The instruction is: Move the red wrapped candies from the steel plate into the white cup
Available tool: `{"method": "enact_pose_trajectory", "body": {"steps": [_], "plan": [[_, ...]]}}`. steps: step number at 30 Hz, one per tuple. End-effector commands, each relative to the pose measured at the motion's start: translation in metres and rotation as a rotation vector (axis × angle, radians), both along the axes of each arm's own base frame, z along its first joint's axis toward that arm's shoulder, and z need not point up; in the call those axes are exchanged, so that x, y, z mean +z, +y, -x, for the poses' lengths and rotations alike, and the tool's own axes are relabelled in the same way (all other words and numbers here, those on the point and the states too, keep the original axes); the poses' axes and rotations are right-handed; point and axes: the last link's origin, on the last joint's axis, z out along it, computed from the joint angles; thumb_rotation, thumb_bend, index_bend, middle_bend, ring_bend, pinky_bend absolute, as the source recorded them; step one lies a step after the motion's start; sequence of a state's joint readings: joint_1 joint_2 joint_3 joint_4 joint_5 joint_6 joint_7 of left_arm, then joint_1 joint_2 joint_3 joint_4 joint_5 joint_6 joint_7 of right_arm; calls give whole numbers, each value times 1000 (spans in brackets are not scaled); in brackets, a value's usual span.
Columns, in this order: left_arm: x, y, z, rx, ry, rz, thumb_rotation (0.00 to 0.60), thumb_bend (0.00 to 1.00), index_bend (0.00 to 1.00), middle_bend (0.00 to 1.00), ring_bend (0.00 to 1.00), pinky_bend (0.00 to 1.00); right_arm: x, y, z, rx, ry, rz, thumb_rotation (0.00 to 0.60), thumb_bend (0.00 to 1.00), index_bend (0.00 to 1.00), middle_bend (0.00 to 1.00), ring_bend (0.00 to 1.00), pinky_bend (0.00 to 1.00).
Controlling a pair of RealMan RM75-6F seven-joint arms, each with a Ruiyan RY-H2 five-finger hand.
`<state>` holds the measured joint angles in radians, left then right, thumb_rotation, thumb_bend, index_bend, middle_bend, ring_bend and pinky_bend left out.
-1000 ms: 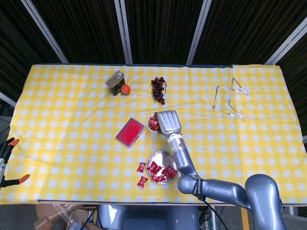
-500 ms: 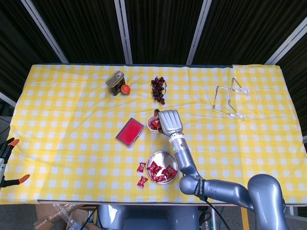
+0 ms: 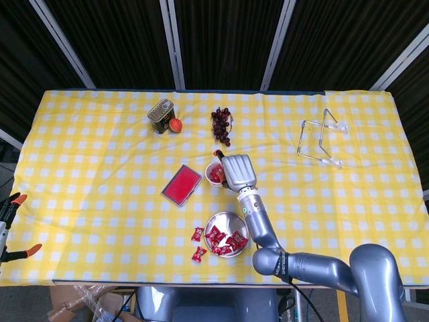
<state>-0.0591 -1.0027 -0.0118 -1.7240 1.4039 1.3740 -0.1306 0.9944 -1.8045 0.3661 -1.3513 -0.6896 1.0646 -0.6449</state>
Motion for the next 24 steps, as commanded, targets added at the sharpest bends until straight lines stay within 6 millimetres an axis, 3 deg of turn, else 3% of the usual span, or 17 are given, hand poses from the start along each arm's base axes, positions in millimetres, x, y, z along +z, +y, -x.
{"method": "enact_pose_trajectory", "body": {"steps": [1, 12, 24], "plan": [[0, 0, 0, 0, 1, -1, 600, 25, 0, 0, 0, 0, 0, 0, 0, 1, -4, 2, 600, 481, 228, 758, 863, 998], [0, 0, 0, -2, 0, 0, 600, 25, 0, 0, 0, 0, 7, 12, -1, 24, -12, -3, 600, 480, 220, 758, 854, 998], [1, -1, -1, -11, 7, -8, 600, 25, 0, 0, 0, 0, 25, 84, 3, 69, 1, -149, 600, 452, 221, 742, 831, 998]]}}
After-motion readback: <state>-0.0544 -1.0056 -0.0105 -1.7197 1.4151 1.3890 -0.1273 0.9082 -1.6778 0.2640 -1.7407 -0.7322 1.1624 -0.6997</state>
